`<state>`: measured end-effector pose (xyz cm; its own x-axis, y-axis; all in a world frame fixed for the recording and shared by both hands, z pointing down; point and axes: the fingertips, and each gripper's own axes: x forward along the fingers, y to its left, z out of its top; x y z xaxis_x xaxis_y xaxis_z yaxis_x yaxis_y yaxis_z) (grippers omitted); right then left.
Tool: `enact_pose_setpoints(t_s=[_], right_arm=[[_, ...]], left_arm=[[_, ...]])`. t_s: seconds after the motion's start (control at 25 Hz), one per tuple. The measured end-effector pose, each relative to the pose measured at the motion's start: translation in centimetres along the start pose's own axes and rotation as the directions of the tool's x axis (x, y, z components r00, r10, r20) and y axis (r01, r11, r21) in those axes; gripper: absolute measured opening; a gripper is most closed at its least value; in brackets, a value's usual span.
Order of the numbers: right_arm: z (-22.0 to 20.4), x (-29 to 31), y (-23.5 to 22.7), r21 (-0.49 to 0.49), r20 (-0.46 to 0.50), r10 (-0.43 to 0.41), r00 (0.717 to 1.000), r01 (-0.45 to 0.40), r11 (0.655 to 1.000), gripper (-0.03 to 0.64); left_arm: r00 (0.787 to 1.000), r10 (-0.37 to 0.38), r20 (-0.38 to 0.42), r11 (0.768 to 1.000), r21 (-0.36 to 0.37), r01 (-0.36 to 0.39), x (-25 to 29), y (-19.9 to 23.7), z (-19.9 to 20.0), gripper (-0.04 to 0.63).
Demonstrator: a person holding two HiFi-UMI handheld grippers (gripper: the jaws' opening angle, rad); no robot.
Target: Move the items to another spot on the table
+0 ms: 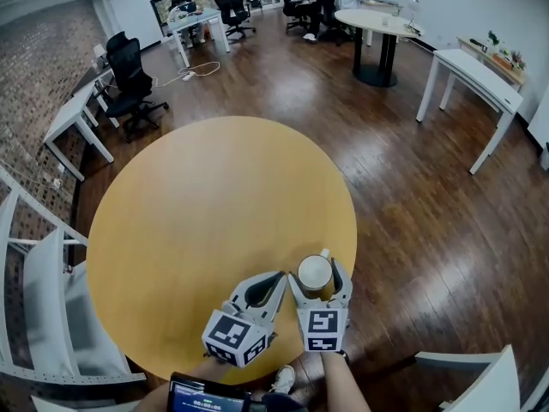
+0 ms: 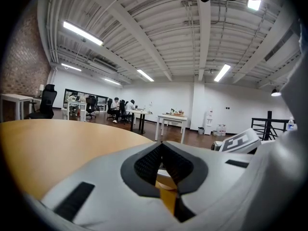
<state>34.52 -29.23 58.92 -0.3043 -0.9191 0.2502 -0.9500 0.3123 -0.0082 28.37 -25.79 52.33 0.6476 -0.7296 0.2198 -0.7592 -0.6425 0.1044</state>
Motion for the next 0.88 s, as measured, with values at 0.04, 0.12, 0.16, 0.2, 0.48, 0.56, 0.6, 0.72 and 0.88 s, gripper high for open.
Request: enact_pose_setpoints(t_s=[0.04,0.12,0.16,0.2,0.48,0.56,0.6,0.72,0.88], right_arm=[[-0.1,0.2,0.0,0.005,0.003,-0.003,1.0,0.003,1.0,0.42],[-0.3,0.5,0.0,0.013,0.007,-0.013,1.0,0.013,1.0,0.423],[-0.5,0.7,0.0,0.018,0.006,-0.017,1.0,0.017,1.0,0.423],[-0.7,0.9,0.0,0.022,0.004,-0.021,1.0,0.021,1.0,0.423],[-0.8,1.6,-0.3,0.028,0.016,-0.028,0.999,0.028,0.999,0.416],[-0.9,1.6,-0.3,0.033,0.014,-0.024,1.0,0.024,0.999,0.414],[-0.9,1.6,-0.2,0.036,0.01,-0.022,1.0,0.022,0.999,0.413],[-0.8,1.8,-0.2,0.029,0.015,-0.019,1.0,0.018,0.999,0.413],[-0.4,1.2,-0.1,0.008,0.015,-0.011,1.0,0.011,1.0,0.413]], left_arm=[[1.0,0.001,-0.001,1.0,0.001,-0.001,0.1,0.1,-0.2,0.006],[1.0,0.004,-0.007,1.0,-0.002,-0.004,0.1,0.4,-0.5,0.006],[1.0,0.005,-0.009,1.0,-0.002,-0.005,0.2,0.5,-0.6,0.006],[1.0,0.007,-0.011,1.0,-0.002,-0.007,0.2,0.7,-0.6,0.006],[0.999,0.017,-0.027,1.0,-0.006,-0.017,0.6,1.4,-1.1,0.006],[0.999,0.018,-0.033,1.0,-0.008,-0.018,0.6,1.4,-1.5,0.006],[0.999,0.018,-0.036,1.0,-0.01,-0.019,0.6,1.4,-1.5,0.006],[0.999,0.019,-0.043,1.0,-0.015,-0.02,0.4,1.5,-1.5,0.006],[0.999,0.024,-0.029,1.0,-0.005,-0.024,-0.2,1.8,-1.1,0.006]])
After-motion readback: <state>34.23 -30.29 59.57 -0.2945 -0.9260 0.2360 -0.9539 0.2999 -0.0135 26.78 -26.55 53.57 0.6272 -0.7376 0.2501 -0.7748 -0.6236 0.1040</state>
